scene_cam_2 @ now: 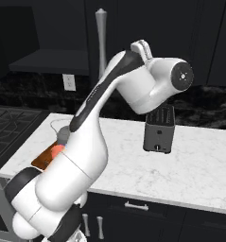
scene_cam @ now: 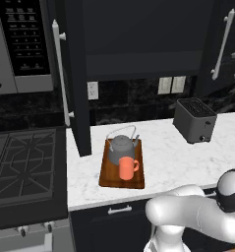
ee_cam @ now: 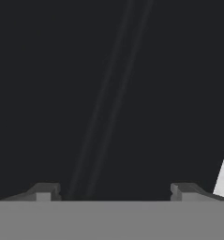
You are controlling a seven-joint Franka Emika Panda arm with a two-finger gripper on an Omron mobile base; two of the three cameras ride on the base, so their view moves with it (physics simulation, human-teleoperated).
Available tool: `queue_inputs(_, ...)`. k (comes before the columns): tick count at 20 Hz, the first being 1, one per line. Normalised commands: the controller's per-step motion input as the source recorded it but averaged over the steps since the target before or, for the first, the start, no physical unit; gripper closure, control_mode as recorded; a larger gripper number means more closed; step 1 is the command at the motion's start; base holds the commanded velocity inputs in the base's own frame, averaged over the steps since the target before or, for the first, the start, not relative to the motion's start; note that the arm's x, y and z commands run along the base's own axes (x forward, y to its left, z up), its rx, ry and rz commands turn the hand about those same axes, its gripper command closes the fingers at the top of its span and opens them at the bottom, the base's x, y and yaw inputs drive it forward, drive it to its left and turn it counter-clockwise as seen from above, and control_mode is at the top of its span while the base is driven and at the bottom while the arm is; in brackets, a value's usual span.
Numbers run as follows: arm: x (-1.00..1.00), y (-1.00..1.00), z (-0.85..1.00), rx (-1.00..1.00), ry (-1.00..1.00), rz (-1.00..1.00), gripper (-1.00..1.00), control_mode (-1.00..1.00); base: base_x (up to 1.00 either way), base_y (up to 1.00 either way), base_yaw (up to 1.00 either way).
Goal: Pick the kettle from the counter and place it on the tray. Then pick the mug from the cabinet and place it on the tray. Then close the cabinet doors.
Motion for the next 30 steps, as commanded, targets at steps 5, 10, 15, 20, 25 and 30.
queue_inputs(5, 0.50, 0.74, -0.02, -0.05, 0.06, -0.15, -1.00, -1.00, 0.00, 0.00, 0.00)
queue_inputs(10, 0.37, 0.94, -0.01, 0.00, -0.02, -0.15, -1.00, -1.00, 0.00, 0.00, 0.00)
queue_inputs(15, 0.27, 0.93, 0.00, 0.01, -0.13, -0.19, -1.00, -1.00, 0.00, 0.00, 0.00)
queue_inputs(20, 0.47, 0.58, -0.01, 0.07, -0.13, -0.14, -1.00, -1.00, 0.00, 0.00, 0.00)
queue_inputs(25, 0.91, -0.01, 0.00, 0.20, 0.00, -0.01, -1.00, -1.00, 0.00, 0.00, 0.00)
queue_inputs(30, 0.96, -0.01, -0.02, 0.16, 0.01, 0.00, -1.00, -1.00, 0.00, 0.00, 0.00)
